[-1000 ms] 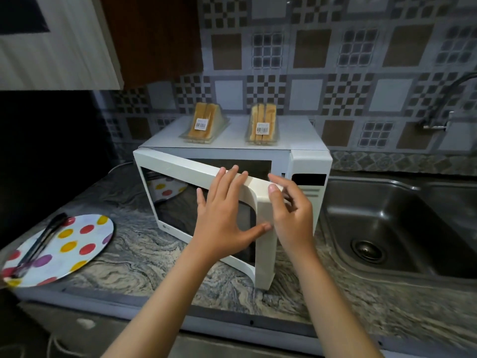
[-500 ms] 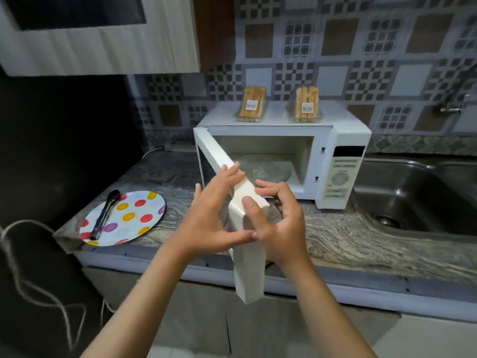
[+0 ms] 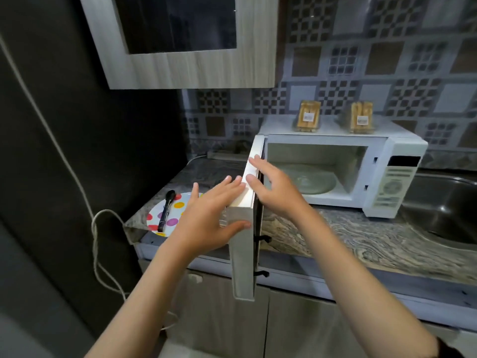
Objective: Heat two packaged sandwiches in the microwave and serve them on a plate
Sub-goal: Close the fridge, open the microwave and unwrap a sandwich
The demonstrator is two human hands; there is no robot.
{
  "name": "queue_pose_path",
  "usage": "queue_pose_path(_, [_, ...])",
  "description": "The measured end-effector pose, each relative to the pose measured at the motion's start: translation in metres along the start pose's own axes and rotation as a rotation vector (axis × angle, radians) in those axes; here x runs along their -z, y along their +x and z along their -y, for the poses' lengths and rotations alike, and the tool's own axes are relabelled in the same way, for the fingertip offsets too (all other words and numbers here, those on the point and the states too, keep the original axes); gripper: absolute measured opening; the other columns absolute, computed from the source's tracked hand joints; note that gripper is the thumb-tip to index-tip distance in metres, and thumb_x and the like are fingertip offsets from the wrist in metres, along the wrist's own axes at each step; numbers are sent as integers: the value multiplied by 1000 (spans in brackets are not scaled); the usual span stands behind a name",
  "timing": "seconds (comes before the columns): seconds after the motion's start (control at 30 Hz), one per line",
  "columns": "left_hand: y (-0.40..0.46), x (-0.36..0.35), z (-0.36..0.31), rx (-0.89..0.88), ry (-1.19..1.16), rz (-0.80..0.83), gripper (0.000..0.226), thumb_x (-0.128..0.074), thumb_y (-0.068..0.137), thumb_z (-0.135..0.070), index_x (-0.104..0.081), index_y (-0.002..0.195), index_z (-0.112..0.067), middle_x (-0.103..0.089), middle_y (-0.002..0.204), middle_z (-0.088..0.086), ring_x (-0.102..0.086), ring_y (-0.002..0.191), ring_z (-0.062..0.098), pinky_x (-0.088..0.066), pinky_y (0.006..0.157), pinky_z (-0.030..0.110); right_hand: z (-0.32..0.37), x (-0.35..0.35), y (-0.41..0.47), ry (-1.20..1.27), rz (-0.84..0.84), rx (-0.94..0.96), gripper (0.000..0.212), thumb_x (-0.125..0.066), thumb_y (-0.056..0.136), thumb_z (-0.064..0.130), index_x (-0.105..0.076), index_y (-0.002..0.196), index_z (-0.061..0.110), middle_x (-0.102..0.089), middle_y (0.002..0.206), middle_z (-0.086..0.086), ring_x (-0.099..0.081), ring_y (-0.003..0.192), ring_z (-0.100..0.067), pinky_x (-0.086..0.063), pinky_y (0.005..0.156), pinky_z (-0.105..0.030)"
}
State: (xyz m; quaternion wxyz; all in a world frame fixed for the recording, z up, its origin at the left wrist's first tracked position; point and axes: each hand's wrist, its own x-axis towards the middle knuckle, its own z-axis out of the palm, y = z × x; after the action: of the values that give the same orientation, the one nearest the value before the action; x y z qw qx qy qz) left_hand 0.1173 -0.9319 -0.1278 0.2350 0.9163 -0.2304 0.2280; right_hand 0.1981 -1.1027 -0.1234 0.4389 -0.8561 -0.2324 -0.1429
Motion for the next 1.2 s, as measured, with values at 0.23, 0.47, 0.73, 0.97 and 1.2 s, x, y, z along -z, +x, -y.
queue_pose_path(0.23, [-23, 20, 27, 31, 149, -80, 68, -69, 83, -18, -38, 143, -27, -27, 149, -17, -14, 140, 0, 9, 110, 50, 12, -47, 12, -60, -34, 27, 51, -39, 94, 52, -47, 138, 26, -28, 155, 6, -20, 144, -11, -22, 114, -55])
queue_pose_path(0.47, [-25, 24, 19, 121, 160, -108, 62, -67, 84, -12, -43, 140, -25, -37, 148, -12, -19, 139, 0, 10, 110, 46, 15, -57, 18, -30, -51, 2, 54, -39, 90, 54, -50, 135, 25, -32, 153, 6, -23, 142, -8, -25, 113, -52])
queue_pose_path(0.73, [9, 36, -18, 271, 169, 46, 72, -63, 85, -42, -28, 146, -27, -32, 151, -10, -24, 141, 7, 1, 117, 45, -1, -14, 10, 71, -17, 28, 45, -47, 97, 38, -44, 140, 24, -37, 151, 6, -30, 137, -3, -26, 111, -23])
queue_pose_path(0.97, [79, -16, -67, 162, 52, -111, 72, -63, 83, -47, -34, 144, -24, -36, 149, -7, -26, 139, 10, -16, 117, 47, -68, 69, 13, -94, -139, -37, 45, -52, 95, 36, -46, 138, 25, -41, 148, 6, -34, 137, -8, -30, 111, -30])
queue_pose_path(1.2, [176, -115, -109, 110, -7, -30, 70, -59, 84, -50, -34, 144, -24, -34, 149, -4, -27, 139, 13, -31, 112, 39, -156, 170, 28, -233, -263, -68, 38, -57, 92, 27, -55, 129, 18, -54, 131, 3, -47, 124, -12, -38, 105, -30])
